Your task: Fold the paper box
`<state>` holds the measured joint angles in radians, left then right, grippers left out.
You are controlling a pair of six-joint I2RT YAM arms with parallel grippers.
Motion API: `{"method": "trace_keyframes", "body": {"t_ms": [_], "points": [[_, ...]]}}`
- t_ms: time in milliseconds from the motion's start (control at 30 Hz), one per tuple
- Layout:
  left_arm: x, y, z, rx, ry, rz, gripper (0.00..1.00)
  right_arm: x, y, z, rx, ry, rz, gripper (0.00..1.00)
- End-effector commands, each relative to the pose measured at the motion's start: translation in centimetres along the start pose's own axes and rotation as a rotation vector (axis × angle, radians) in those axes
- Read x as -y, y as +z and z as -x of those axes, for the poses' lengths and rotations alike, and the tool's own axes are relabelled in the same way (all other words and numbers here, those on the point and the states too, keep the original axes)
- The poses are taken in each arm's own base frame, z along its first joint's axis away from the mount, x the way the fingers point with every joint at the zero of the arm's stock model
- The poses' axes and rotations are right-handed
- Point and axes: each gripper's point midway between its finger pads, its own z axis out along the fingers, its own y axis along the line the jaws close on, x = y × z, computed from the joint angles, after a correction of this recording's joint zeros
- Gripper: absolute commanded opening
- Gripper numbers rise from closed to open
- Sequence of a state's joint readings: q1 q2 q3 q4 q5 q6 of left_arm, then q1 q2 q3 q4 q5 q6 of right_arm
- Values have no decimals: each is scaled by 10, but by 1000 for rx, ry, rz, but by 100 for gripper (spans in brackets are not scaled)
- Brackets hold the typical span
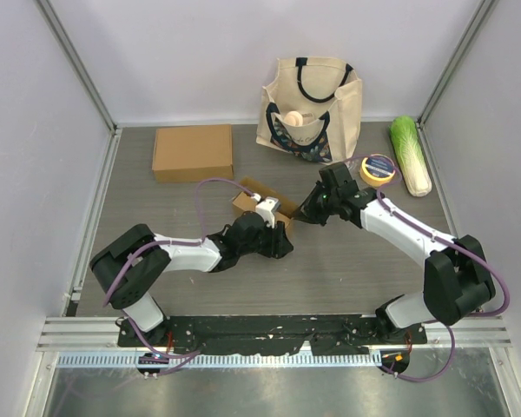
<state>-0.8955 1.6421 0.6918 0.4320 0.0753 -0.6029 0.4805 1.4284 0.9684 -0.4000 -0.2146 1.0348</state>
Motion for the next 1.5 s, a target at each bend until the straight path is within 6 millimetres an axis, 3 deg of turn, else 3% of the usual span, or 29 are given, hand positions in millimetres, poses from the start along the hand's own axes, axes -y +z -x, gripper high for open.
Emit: {"method": "trace_keyframes", "body": {"t_ms": [0,400,667,933,967,1033,1133,1167,1233,1267,1300,1333,1400,1467], "points": [[11,5,27,90,11,-37,49,-3,2,-1,55,1,-21,1],[3,1,31,105,11,-23,49,-1,17,-25,93,-164,-116,1],[-6,-5,29,109,5,-6,49,27,30,-29,131,-262,-182,1],[-2,-19,28,124,2,-37,55,36,45,-34,163,-384,-216,1],[1,-29,37,155,2,-38,57,36,45,-32,169,-391,-219,1],[-3,-45,38,167,-12,-28,59,34,42,-31,174,-413,-218,1],[-6,-81,57,217,-33,-15,64,25,38,-27,191,-454,-198,1],[-5,-101,62,227,-38,-1,67,23,37,-26,197,-462,-195,1],[-20,-123,76,271,-68,75,68,18,37,-27,194,-482,-178,1],[-25,-145,80,296,-78,112,68,15,36,-26,197,-491,-169,1],[-43,-159,95,348,-102,200,68,13,36,-28,188,-499,-160,1],[-61,-172,84,311,-123,293,68,10,37,-28,188,-506,-157,1],[-83,-202,104,374,-165,411,67,9,35,-28,185,-521,-166,1],[-97,-212,100,336,-180,464,65,7,34,-29,185,-532,-161,1]]}}
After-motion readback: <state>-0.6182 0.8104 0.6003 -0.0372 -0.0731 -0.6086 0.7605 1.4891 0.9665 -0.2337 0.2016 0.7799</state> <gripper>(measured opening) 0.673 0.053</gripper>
